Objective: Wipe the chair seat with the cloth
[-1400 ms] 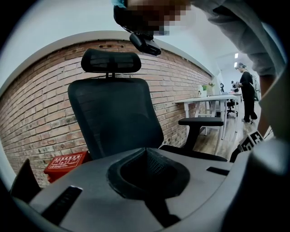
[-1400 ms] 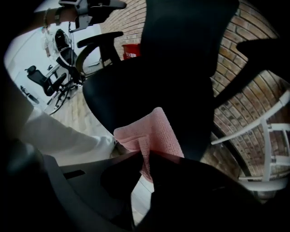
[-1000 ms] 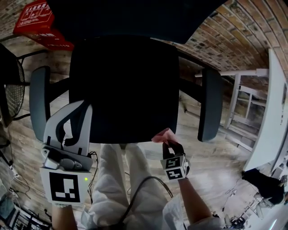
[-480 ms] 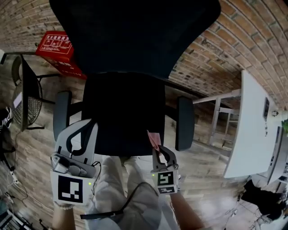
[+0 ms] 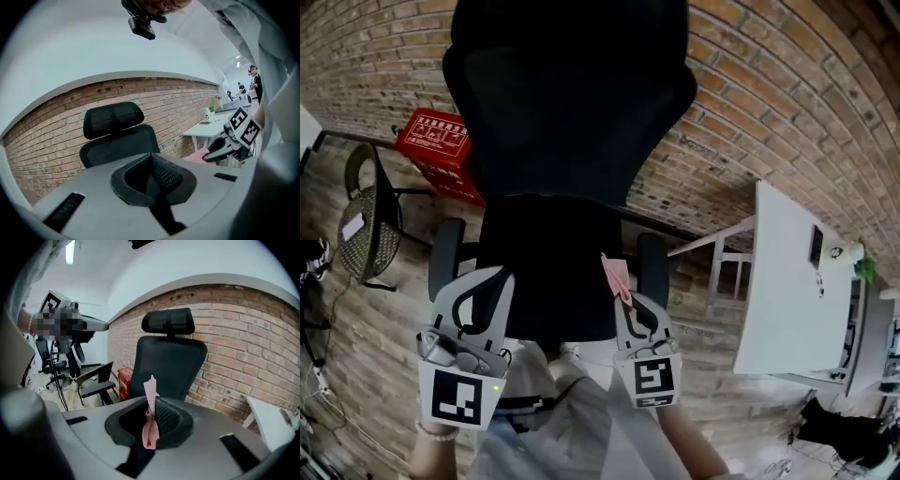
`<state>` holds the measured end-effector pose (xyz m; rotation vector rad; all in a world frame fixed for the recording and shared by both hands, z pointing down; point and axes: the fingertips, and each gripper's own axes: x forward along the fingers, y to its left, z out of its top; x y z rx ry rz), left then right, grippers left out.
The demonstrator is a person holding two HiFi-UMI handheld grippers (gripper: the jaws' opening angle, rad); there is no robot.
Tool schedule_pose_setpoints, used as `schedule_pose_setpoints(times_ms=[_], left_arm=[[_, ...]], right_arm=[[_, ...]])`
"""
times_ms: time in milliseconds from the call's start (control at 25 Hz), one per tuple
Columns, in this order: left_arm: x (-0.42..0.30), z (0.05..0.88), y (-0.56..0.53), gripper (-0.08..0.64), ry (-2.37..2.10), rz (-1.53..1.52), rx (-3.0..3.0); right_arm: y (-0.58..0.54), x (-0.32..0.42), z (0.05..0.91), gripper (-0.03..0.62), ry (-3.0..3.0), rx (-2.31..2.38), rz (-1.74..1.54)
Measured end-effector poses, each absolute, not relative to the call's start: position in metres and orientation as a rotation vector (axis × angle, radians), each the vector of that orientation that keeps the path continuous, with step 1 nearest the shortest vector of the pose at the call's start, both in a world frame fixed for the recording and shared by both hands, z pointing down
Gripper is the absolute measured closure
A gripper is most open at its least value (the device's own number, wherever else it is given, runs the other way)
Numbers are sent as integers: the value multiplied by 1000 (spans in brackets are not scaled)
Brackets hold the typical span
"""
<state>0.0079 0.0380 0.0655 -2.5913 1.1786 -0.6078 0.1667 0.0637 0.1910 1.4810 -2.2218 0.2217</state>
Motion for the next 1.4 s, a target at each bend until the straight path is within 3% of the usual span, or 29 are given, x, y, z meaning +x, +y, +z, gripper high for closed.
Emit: schedule_pose_setpoints(times_ms=[560,1400], left_arm=[[4,-4,76,541,1231,-524,-2451],[4,-11,77,541,1256,-515,-2416]], right_arm=[[75,160,61,537,-2410,1571,-37],[80,144,57,537,-2465,1507,-46]])
